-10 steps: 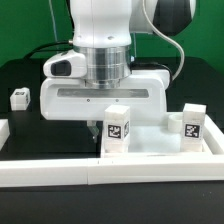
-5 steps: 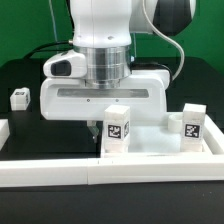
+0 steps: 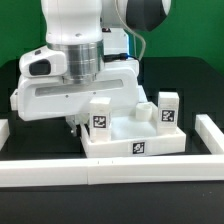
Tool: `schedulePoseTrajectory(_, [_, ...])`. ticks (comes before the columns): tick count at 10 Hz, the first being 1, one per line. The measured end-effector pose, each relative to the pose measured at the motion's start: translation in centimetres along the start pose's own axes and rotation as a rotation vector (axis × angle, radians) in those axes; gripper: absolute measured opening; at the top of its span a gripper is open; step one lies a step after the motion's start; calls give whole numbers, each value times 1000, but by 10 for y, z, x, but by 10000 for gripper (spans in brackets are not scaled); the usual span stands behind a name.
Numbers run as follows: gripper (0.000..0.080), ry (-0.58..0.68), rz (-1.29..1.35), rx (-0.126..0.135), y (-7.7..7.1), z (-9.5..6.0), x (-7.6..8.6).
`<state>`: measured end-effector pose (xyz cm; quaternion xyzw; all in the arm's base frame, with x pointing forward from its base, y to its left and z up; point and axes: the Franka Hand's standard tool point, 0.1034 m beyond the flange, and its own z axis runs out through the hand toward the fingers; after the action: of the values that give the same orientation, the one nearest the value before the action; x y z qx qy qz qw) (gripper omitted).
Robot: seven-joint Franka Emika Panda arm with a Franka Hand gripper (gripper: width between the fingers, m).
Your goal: Assemble square table
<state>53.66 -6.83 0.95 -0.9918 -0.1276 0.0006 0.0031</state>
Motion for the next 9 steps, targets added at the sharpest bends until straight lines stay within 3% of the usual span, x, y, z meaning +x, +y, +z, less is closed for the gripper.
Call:
schedulePoseTrajectory(2, [53, -9, -149, -11, 3, 0, -1])
schedulePoseTrajectory(4, [53, 19, -479, -94, 4, -5, 16])
schedulePoseTrajectory(7, [54, 4, -684, -110, 10, -6, 16])
schedulePoseTrajectory(8, [54, -4, -731, -120, 7, -6, 19])
schedulePoseTrajectory(9, [54, -15, -891, -153, -12, -7, 38])
